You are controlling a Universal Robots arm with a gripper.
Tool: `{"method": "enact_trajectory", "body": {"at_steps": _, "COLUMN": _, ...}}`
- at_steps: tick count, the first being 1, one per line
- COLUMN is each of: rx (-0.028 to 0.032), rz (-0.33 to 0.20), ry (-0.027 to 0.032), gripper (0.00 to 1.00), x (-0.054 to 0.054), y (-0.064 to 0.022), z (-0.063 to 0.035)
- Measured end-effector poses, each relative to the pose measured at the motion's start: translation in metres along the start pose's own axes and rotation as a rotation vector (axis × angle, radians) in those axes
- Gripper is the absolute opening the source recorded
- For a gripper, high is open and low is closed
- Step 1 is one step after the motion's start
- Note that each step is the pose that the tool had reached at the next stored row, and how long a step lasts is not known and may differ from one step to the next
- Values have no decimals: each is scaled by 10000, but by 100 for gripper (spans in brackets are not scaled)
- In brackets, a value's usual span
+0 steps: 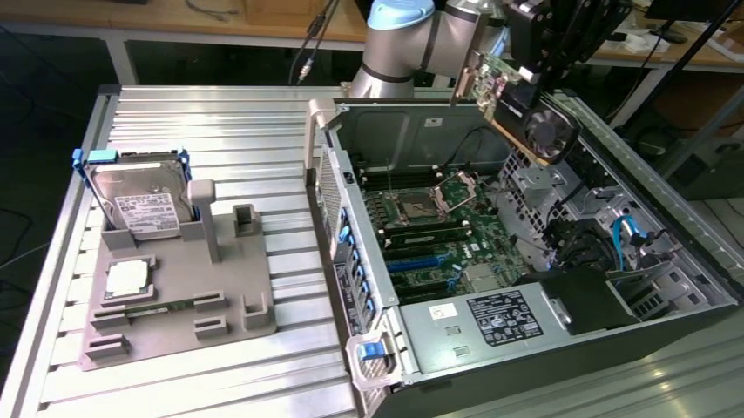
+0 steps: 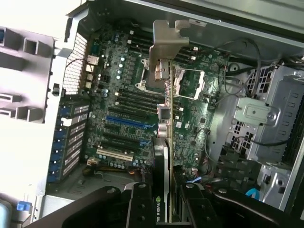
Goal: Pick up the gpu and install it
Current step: 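Pick up the gpu and move the gpu toward the slot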
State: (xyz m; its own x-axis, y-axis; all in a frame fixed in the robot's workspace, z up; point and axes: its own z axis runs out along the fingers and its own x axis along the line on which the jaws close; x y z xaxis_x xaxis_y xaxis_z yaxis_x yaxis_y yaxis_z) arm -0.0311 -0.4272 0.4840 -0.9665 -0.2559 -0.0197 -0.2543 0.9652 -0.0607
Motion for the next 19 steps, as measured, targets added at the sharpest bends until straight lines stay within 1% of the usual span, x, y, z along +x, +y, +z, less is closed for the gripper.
{"method": "enact_trajectory", "body": {"at_steps": 9, "rx": -32, "rz": -1516, "ry": -89, "gripper": 27, "x": -34, "y": -9, "z": 13}}
{"method": "enact_trajectory", "body": {"at_steps": 11, "rx": -31, "rz": -1495, "ry": -87, "gripper": 27, "x": -33, "y": -8, "z": 13}}
{"method": "enact_trajectory", "body": {"at_steps": 12, "rx": -30, "rz": -1354, "ry": -81, "gripper": 27, "x": -32, "y": -8, "z": 16}}
{"method": "enact_trajectory", "body": {"at_steps": 19, "rx": -4, "rz": -96, "ry": -2, "gripper": 27, "x": -32, "y": -6, "z": 38}}
